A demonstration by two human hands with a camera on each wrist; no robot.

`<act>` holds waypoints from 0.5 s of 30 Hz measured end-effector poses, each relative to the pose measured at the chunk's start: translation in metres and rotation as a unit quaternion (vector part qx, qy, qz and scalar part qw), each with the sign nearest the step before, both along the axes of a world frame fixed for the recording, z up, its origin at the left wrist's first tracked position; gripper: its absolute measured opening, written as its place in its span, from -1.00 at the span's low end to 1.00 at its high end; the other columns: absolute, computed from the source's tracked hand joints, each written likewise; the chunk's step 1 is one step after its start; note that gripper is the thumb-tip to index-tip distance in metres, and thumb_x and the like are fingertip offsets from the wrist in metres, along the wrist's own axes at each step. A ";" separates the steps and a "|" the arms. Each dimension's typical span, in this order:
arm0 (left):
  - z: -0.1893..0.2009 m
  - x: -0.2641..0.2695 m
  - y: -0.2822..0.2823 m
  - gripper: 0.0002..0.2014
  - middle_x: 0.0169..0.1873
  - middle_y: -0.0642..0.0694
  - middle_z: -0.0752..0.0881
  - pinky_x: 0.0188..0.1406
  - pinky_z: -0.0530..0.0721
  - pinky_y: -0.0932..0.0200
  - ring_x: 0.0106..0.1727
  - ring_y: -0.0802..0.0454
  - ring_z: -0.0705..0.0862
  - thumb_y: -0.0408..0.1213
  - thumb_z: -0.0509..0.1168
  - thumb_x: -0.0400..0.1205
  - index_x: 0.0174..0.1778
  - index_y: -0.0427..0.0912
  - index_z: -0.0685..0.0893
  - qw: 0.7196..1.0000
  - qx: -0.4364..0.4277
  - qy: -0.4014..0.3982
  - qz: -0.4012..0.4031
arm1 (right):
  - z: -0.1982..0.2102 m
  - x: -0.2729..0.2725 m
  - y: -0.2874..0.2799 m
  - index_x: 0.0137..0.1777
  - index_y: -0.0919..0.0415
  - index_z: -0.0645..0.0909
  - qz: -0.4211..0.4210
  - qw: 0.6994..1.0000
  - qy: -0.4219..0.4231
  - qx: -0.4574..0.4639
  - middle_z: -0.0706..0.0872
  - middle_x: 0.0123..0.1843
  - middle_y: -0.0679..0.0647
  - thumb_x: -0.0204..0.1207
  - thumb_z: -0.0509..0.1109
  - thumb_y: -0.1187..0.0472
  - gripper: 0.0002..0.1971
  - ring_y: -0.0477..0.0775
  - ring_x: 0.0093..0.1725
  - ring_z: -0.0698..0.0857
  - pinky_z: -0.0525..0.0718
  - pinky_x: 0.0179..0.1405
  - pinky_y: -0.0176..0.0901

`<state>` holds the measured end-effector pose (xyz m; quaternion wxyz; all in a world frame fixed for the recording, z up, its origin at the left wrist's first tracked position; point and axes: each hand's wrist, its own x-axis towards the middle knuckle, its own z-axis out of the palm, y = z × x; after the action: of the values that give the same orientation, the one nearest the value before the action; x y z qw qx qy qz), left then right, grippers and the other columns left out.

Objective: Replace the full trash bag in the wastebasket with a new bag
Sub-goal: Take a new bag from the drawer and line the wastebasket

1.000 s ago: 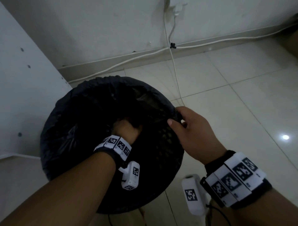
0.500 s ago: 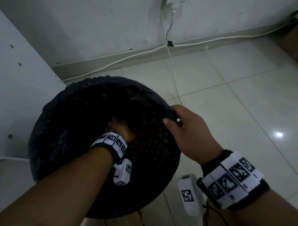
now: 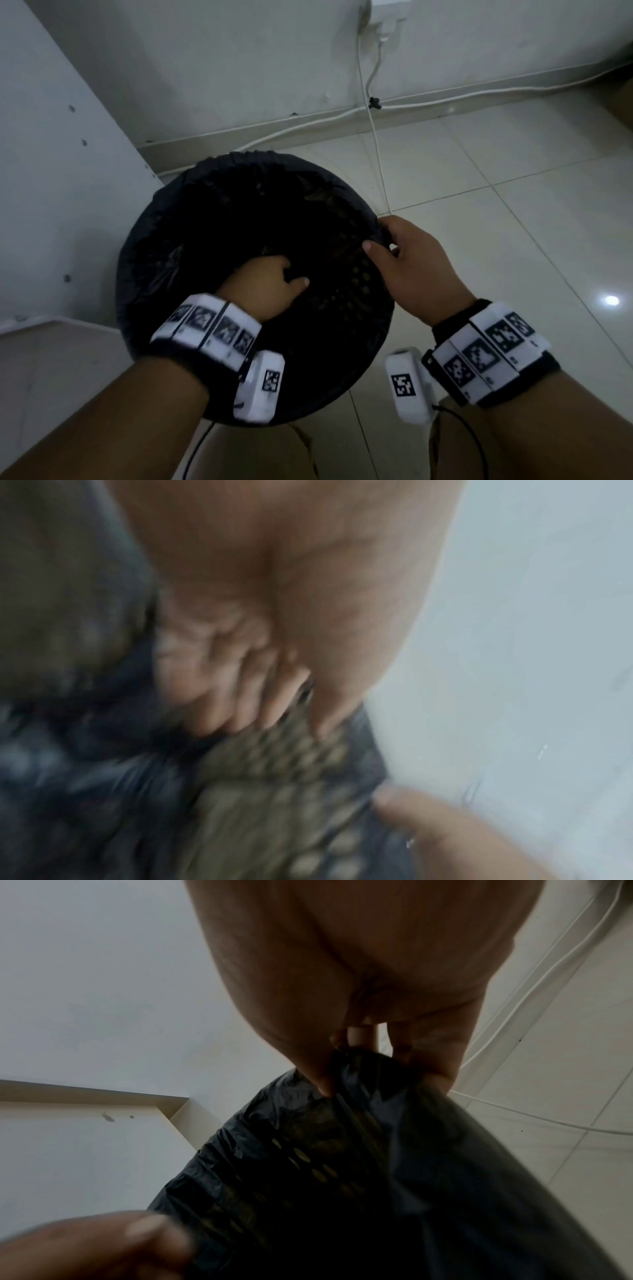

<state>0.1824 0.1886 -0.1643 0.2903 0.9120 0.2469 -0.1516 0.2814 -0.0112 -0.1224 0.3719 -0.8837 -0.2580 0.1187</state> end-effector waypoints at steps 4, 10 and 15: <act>0.064 -0.073 -0.002 -0.86 -0.21 0.14 0.73 -0.20 0.47 0.43 -0.21 0.29 0.64 0.00 0.35 0.64 -0.08 0.04 0.72 0.963 0.071 -0.247 0.082 | -0.002 0.005 0.000 0.21 0.09 0.63 0.004 1.000 -0.003 0.000 0.75 0.05 -0.02 0.66 0.30 0.08 -0.80 -0.01 0.00 0.70 0.63 0.01 -0.12; 0.050 -0.157 0.017 -0.41 0.21 -0.20 0.65 0.17 0.61 -0.21 0.18 -0.19 0.63 0.27 0.16 0.62 0.36 -0.13 0.52 0.896 0.068 -0.292 0.328 | -0.004 0.005 -0.004 0.21 0.11 0.65 -0.008 1.000 0.000 0.009 0.75 0.04 -0.02 0.67 0.30 0.09 -0.79 0.02 0.03 0.70 0.56 -0.05 -0.19; 0.047 -0.163 0.005 -0.66 -0.23 0.05 0.65 -0.22 0.45 0.09 -0.15 0.02 0.55 0.01 0.08 0.76 0.22 -0.03 0.69 0.928 0.020 -0.250 0.276 | 0.016 -0.013 -0.007 0.39 0.08 0.54 -0.064 0.995 -0.076 0.005 0.63 0.23 0.02 0.52 0.45 -0.07 -0.53 0.03 0.26 0.60 0.52 0.18 -0.17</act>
<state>0.0194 0.1932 -0.1175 0.3550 0.8216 0.4112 0.1726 0.2685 -0.0178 -0.1063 0.3626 -0.9029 -0.2294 0.0257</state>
